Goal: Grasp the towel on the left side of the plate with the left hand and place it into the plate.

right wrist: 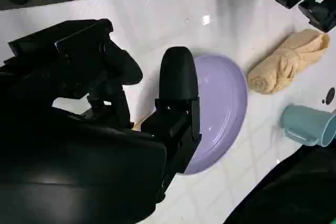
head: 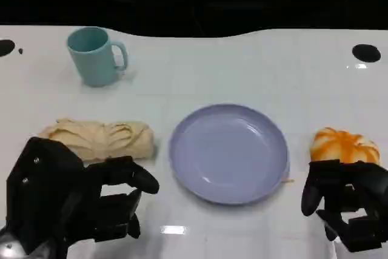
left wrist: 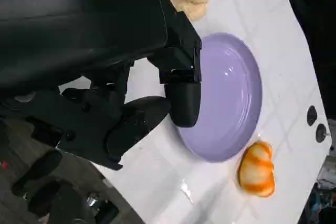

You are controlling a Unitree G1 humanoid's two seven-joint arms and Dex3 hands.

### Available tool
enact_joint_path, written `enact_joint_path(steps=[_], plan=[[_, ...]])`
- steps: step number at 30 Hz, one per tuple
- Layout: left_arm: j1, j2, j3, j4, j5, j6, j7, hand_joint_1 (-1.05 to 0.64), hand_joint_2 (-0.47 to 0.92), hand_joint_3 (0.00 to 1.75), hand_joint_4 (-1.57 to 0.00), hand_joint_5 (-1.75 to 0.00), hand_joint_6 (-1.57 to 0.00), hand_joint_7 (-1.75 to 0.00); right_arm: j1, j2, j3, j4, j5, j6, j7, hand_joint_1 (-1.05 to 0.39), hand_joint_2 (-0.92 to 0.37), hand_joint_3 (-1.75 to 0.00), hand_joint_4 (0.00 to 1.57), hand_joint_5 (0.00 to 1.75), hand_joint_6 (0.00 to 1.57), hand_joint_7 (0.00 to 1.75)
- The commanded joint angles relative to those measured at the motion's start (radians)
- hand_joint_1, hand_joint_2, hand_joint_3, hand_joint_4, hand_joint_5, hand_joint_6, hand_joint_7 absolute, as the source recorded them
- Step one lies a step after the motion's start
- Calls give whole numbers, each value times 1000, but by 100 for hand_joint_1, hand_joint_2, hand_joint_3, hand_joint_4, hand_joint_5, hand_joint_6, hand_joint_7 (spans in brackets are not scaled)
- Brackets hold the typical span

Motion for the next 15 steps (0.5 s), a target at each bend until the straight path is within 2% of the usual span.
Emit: enact_joint_path(steps=[1,15], plan=[[-9,11,3,1,11,-5,11,-14,69,92,-67,-175,-64,-154,-5,-6,-5,-5,7,2,1,12,-69,-96,65,172,62,149],[-8,15,-2,6,23,-17,10,-13,70,93,-67,-175,-64,-154,-5,-6,-4,-10,6,15,-1,12,-70,-96,64,172,62,148]])
